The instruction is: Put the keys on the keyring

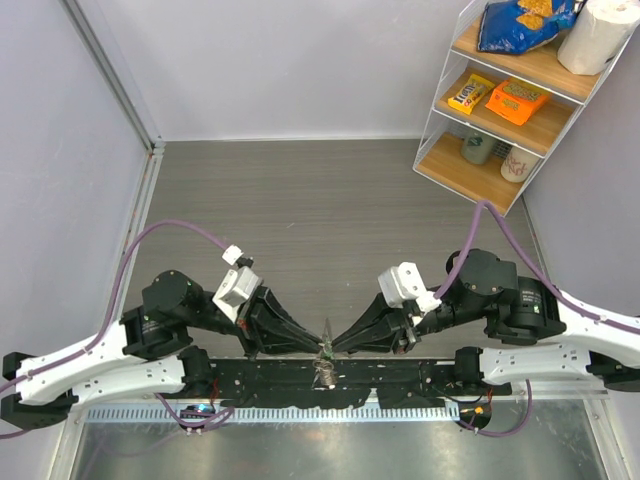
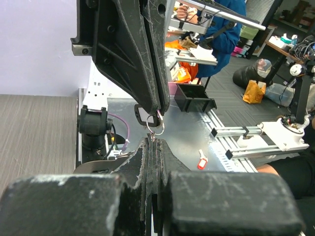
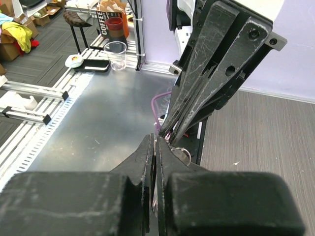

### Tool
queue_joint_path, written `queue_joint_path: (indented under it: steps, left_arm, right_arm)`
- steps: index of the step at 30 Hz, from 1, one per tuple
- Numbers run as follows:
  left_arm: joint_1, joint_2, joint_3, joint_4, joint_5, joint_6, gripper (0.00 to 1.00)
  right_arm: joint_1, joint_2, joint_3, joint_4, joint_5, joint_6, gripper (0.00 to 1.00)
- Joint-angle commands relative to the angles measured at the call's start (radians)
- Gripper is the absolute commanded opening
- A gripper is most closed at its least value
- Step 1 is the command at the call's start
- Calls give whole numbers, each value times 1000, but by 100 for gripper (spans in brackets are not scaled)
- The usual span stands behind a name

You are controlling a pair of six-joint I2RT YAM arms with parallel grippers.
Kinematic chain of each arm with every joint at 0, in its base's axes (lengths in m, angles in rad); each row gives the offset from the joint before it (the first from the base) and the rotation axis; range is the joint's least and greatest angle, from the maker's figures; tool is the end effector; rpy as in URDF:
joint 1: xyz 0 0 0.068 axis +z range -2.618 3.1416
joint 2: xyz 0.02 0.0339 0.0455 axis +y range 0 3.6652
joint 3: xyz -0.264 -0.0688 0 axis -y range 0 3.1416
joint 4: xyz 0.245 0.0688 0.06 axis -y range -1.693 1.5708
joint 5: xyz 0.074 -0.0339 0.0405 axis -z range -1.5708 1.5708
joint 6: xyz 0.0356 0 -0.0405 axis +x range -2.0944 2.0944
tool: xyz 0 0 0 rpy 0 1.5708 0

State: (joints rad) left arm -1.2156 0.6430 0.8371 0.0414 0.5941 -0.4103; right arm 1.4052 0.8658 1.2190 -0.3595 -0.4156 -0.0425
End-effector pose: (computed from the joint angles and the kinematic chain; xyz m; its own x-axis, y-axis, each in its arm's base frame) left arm 0.0294 -0.1365 0.4021 -0.3110 -0.1120 -0.9438 0.9184 -0.2910 -0.2681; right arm 0.0130 0.1647 0.4549 0.0401 0.0043 -0.9992 -0.9681 -0.2474 -0.0399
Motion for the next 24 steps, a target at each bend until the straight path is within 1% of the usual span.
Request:
queue_joint_path:
  steps: [1, 13, 16, 19, 24]
  left_arm:
    - [-2, -35, 13, 38, -60, 11, 0]
    - [-4, -68, -7, 75, -116, 8, 0]
    - [-4, -69, -7, 78, -116, 8, 0]
    - [-5, -65, -9, 78, -109, 8, 0]
    - [-4, -46, -12, 84, -77, -2, 0]
  right_arm:
    - [1, -39, -15, 85, -6, 27, 5]
    - [2, -67, -101, 169, 31, 41, 5]
    - [3, -64, -113, 183, 32, 70, 5]
    - [1, -65, -116, 195, 46, 72, 5]
    - [1, -56, -75, 180, 58, 61, 5]
